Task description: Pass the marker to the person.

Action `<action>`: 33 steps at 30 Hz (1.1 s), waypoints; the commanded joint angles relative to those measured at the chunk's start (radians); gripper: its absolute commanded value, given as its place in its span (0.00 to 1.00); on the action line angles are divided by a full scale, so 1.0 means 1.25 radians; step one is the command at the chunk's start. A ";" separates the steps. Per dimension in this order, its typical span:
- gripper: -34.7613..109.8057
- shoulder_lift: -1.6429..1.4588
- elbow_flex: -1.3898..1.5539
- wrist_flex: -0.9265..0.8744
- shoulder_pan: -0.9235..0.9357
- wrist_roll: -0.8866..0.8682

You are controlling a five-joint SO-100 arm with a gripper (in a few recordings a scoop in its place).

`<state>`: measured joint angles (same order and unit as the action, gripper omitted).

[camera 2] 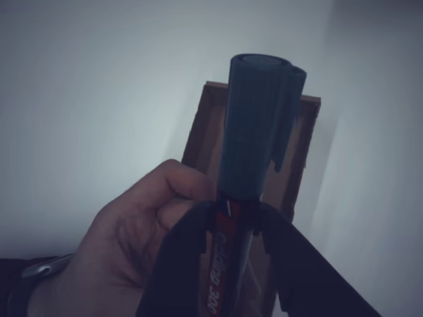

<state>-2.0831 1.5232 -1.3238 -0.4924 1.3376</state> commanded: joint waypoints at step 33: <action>0.21 -0.468 0.299 0.173 0.194 0.052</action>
<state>-2.6599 1.9880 -1.0999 -0.2255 1.4297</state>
